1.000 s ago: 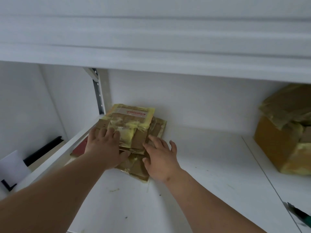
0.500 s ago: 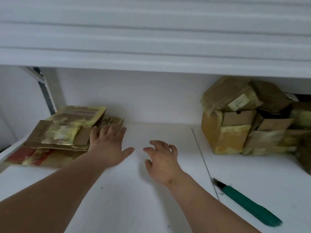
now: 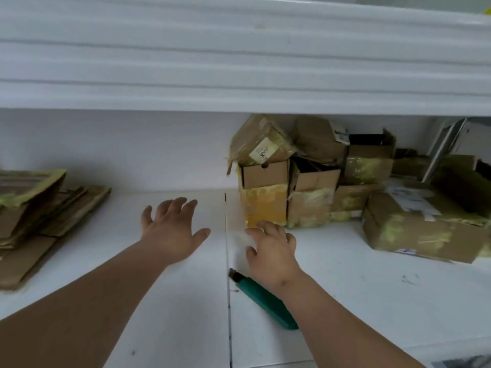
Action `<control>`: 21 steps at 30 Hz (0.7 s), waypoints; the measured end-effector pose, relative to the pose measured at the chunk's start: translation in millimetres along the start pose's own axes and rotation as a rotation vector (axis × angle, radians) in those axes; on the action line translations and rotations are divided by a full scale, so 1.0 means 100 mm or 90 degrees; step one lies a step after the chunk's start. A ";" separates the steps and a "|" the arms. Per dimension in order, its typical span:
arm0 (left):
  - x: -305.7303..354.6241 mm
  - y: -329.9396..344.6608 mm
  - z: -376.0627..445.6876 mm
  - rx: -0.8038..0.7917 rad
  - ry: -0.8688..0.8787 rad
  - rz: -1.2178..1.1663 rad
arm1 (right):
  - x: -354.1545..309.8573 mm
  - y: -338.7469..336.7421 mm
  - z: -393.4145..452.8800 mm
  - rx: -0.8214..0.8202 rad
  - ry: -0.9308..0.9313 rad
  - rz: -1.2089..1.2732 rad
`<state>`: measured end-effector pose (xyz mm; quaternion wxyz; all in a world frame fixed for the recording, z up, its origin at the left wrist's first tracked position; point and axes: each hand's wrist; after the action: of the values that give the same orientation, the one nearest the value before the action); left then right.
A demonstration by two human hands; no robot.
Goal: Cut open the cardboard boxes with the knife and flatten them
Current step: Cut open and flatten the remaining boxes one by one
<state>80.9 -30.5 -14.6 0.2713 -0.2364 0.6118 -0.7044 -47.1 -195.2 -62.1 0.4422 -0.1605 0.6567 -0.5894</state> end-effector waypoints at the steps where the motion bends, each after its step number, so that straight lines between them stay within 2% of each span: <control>1: 0.06 -0.02 0.05 0.003 -0.010 -0.009 | 0.05 -0.06 0.03 0.015 0.004 0.007; 5: 0.27 -0.17 0.28 0.023 -0.031 -0.055 | 0.08 -0.41 0.28 0.102 0.011 0.015; 11: 0.46 -0.48 0.67 0.066 0.002 -0.039 | -0.02 -0.91 0.63 0.159 0.065 0.064; 18: 0.55 -0.64 1.06 0.021 -0.024 -0.110 | -0.09 -1.09 0.95 0.140 0.098 0.063; 21: 0.58 -0.63 1.10 0.010 -0.024 -0.269 | -0.14 -1.12 1.05 0.131 0.118 0.077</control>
<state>105.1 -144.1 63.0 0.1310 -0.3699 0.5379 -0.7461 7.1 -279.8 55.1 0.4287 -0.0195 0.6394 -0.6380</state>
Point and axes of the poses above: each hand's wrist, its own z-axis towards the middle knuckle, its own y-axis out of the palm, x = y × z, and after that the axes turned 15 degrees about y, right-handed
